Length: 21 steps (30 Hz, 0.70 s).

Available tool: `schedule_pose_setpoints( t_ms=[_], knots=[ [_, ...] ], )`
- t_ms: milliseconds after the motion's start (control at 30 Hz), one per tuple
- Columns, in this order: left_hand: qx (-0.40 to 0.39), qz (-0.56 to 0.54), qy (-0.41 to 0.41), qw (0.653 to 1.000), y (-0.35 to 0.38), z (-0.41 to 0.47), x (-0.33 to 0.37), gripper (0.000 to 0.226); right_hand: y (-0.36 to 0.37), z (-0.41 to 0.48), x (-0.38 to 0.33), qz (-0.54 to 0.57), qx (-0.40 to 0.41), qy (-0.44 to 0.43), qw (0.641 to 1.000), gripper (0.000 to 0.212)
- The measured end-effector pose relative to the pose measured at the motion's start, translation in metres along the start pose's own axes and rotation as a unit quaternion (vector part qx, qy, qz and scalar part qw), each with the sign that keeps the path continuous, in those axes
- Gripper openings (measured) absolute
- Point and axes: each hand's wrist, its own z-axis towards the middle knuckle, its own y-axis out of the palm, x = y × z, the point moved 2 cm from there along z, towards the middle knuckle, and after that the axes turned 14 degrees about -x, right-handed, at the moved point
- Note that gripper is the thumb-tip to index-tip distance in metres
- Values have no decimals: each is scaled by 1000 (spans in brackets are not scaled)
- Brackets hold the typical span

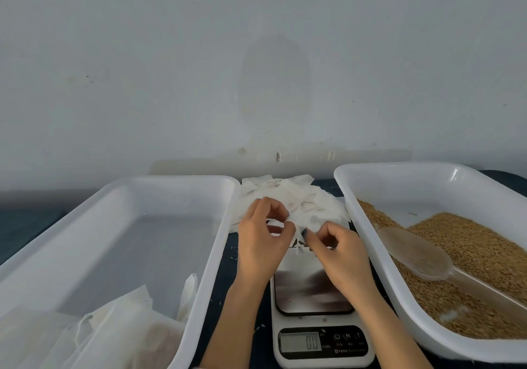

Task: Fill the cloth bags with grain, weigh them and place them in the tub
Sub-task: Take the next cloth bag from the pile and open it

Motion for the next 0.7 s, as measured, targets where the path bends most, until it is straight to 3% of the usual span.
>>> schedule_pose_setpoints(
  t_ms=[133,233,300,400,533,700],
  knots=[
    [1,23,-5,1000,2,-1,1,27,2,-4,-3,-107,48,-18,993,29],
    [25,30,-7,999,1,0,3,27,-1,-5,-7,-118,96,-30,988,31],
    [47,24,-15,998,-2,1,3,28,-3,-7,-14,-122,104,-109,981,29],
    [57,6,-31,998,-4,1,5,29,3,-14,-25,-153,46,-198,967,12],
    [54,-20,-51,997,-5,2,3,27,13,-18,-29,-273,31,-218,937,27],
    [13,-34,-36,999,-6,2,6,31,13,-18,-32,-329,37,-240,913,42]
  ],
)
